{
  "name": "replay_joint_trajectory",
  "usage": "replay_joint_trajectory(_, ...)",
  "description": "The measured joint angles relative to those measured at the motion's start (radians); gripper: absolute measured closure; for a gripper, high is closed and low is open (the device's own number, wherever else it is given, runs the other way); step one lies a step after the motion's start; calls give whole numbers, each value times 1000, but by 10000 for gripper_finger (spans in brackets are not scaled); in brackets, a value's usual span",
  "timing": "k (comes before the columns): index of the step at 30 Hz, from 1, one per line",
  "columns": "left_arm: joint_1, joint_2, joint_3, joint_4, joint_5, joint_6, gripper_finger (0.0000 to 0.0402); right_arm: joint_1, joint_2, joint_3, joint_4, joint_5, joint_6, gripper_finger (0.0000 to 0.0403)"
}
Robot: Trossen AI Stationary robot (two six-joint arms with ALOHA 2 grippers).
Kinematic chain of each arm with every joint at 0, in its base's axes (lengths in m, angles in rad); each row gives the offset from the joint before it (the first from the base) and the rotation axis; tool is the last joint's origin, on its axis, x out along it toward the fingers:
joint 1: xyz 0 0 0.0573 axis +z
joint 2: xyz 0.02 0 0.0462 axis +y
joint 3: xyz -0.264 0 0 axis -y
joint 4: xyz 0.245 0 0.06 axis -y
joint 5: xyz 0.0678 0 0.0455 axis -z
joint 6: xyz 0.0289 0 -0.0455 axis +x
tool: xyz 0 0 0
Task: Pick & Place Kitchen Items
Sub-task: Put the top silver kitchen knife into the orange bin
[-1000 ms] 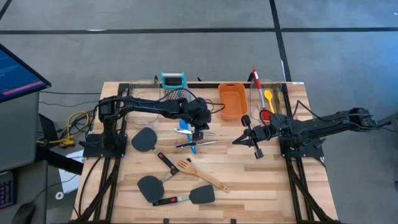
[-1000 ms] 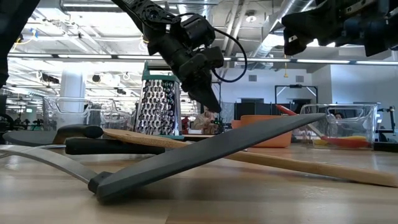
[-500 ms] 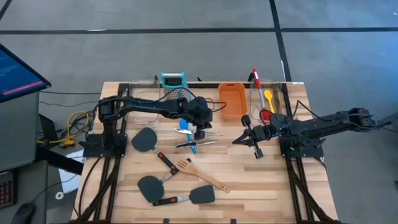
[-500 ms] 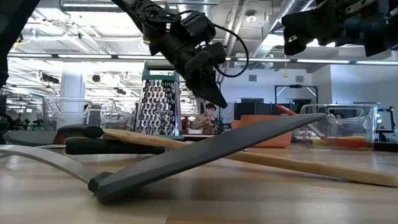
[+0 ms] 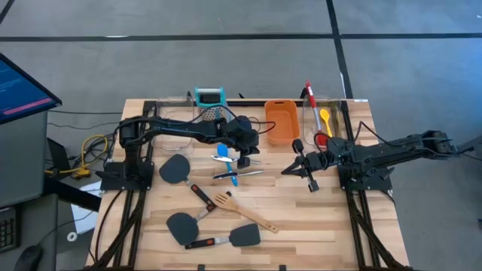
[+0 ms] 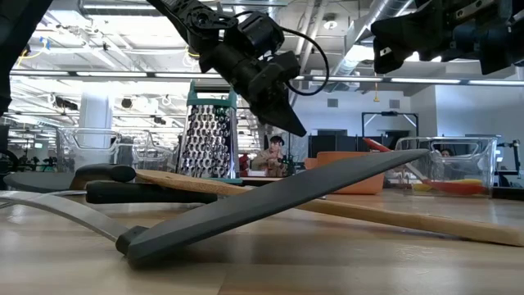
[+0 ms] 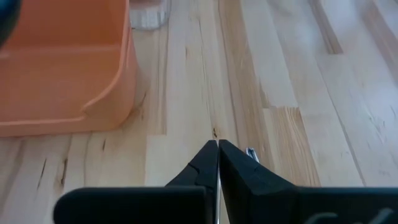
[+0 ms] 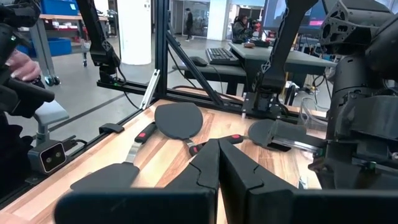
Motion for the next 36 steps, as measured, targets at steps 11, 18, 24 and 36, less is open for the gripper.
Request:
replay_joint_trajectory(11, 0, 0, 0, 44, 0, 0, 399, 0, 0, 0, 0, 48, 8, 403)
replay_joint_trajectory(18, 0, 0, 0, 58, 0, 0, 399, 1, 0, 0, -6, 50, 8, 403)
replay_joint_trajectory(24, -6, 0, 0, 63, 0, 0, 399, 1, 0, 0, -14, 50, 8, 403)
replay_joint_trajectory(36, -18, 0, 0, 84, 0, 0, 399, 1, 0, 0, -24, 50, 8, 403)
